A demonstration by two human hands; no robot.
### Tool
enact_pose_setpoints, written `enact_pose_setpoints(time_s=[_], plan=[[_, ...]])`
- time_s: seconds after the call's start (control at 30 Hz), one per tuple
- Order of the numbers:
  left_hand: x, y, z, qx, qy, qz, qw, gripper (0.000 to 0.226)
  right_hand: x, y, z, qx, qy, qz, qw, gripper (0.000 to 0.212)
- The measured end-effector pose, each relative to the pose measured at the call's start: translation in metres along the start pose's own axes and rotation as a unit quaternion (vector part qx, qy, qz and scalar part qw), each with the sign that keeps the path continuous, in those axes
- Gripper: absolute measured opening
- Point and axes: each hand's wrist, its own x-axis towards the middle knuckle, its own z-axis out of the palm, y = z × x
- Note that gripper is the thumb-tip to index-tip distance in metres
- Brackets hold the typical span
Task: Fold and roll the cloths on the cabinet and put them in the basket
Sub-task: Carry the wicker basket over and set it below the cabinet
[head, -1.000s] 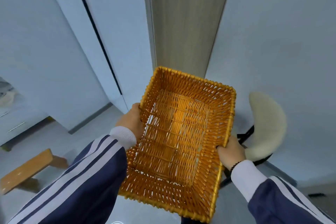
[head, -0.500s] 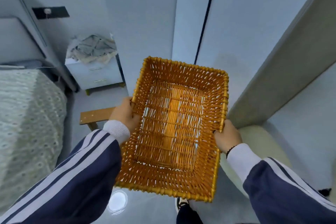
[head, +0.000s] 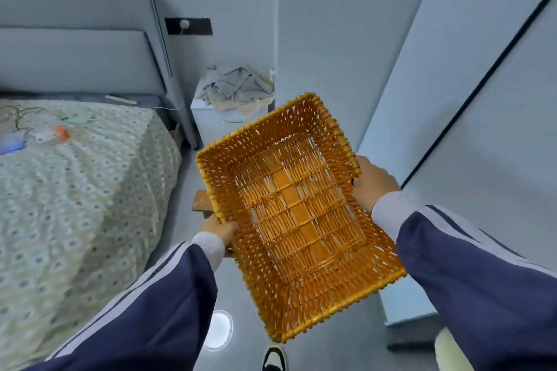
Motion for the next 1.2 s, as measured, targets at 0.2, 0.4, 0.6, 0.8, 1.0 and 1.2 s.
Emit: enact_pose_setpoints(time_s=[0.2, 0.4, 0.6, 0.8, 1.0, 1.2], plan=[[0.047, 0.025, -0.041, -0.045, 0.060, -0.051, 0.996, 0.015, 0.067, -0.061, 0.022, 0.099, -0.049, -0.031, 0.993, 0.061], [0.092, 0.050, -0.072, -0.145, 0.077, -0.131, 0.978, 0.021, 0.074, -0.114, 0.062, -0.055, -0.061, -0.029, 0.996, 0.083], [0.179, 0.066, -0.095, -0.221, 0.048, -0.136, 0.965, 0.008, 0.103, -0.169, 0.099, 0.129, -0.047, 0.043, 0.990, 0.101], [0.250, 0.115, -0.129, -0.238, 0.037, -0.194, 0.951, 0.024, 0.185, -0.220, 0.133, 0.285, -0.169, 0.176, 0.927, 0.061], [0.334, 0.151, -0.165, -0.193, 0.015, -0.209, 0.958, 0.036, 0.247, -0.271, 0.148, 0.321, -0.172, 0.140, 0.921, 0.019], [0.376, 0.200, -0.174, -0.104, 0.001, -0.160, 0.982, 0.039, 0.319, -0.287, 0.156, 0.276, -0.168, 0.183, 0.928, 0.018]])
